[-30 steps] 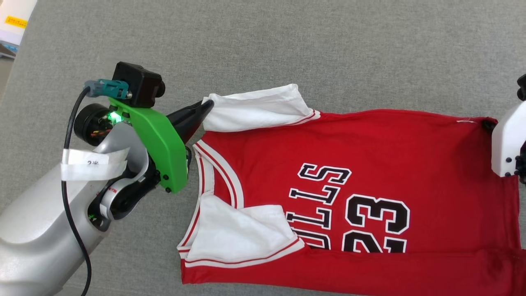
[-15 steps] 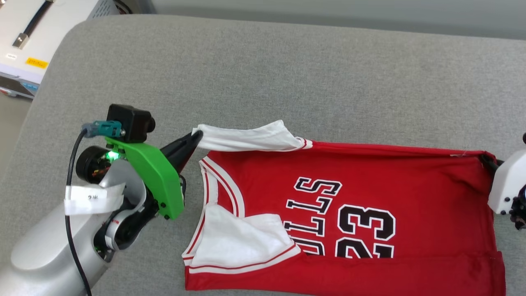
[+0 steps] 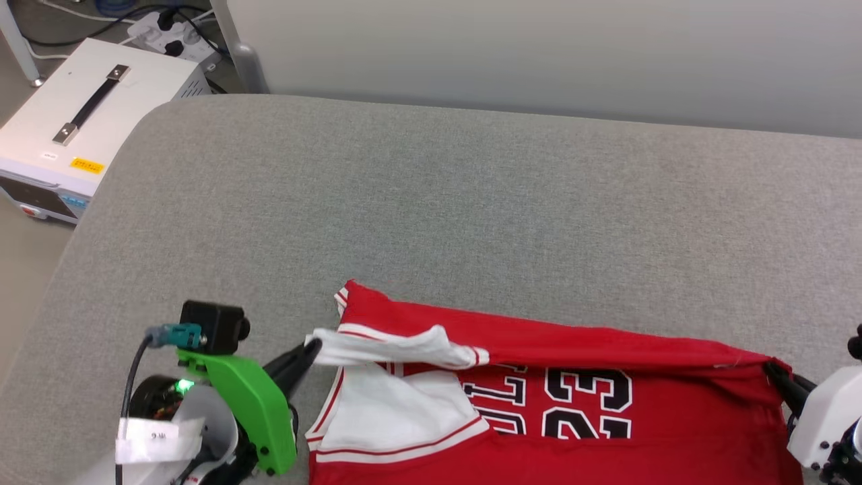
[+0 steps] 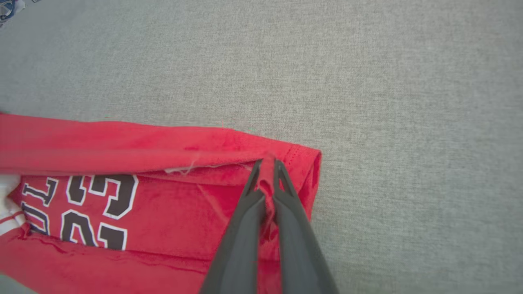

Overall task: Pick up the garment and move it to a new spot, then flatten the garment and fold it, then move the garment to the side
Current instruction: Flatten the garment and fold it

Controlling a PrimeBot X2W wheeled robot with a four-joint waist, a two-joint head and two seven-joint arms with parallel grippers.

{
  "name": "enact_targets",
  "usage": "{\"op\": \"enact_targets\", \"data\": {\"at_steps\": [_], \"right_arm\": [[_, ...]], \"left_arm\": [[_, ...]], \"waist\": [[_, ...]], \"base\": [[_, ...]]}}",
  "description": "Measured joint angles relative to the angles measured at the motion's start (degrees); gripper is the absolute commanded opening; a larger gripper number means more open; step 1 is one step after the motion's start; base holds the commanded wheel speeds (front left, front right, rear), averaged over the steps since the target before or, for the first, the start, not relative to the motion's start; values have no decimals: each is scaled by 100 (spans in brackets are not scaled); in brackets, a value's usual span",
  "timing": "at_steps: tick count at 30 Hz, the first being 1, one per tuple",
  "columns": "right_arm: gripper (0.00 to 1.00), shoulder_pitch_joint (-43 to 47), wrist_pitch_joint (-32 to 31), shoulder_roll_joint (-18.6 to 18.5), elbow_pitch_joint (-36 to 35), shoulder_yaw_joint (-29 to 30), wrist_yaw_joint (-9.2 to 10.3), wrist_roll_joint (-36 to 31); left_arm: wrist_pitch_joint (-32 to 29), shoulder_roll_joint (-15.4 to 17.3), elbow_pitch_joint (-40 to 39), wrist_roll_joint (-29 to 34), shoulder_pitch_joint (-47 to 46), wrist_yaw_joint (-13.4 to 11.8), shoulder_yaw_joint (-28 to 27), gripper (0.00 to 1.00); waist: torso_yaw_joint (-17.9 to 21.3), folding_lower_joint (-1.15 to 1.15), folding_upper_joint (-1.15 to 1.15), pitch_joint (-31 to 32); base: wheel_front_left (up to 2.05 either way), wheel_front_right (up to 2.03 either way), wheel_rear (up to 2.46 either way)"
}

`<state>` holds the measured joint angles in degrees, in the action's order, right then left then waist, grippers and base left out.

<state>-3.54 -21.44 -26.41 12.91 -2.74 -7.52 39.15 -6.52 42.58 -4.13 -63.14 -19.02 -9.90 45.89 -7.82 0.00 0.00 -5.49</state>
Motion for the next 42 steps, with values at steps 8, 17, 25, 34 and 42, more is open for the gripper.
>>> {"op": "enact_targets", "data": {"at_steps": [8, 17, 25, 34, 42], "right_arm": [[0, 493, -382, -107, -349, -86, 0, 77], [0, 587, -547, -357, -500, -414, 0, -44], [100, 600, -545, -493, -413, -634, 0, -162], [100, 659, -635, -504, -610, -589, 1, -4], [100, 767, -1560, 18, -839, 459, 2, -86]], "left_arm": [[-73, 96, 90, 37, 433, -43, 369, 0], [-118, -163, 717, 281, 435, 67, 706, 0], [-104, -350, 1128, 420, 427, 160, 857, 100], [544, -537, 1028, 369, 437, -35, 534, 100], [1550, -514, 655, 625, 443, -468, 32, 100]], "waist": [[70, 0, 0, 20], [77, 0, 0, -34], [73, 0, 0, -13], [96, 0, 0, 311], [132, 0, 0, 521]], "base": [[0, 0, 0], [0, 0, 0], [0, 0, 0], [0, 0, 0], [0, 0, 0]]}}
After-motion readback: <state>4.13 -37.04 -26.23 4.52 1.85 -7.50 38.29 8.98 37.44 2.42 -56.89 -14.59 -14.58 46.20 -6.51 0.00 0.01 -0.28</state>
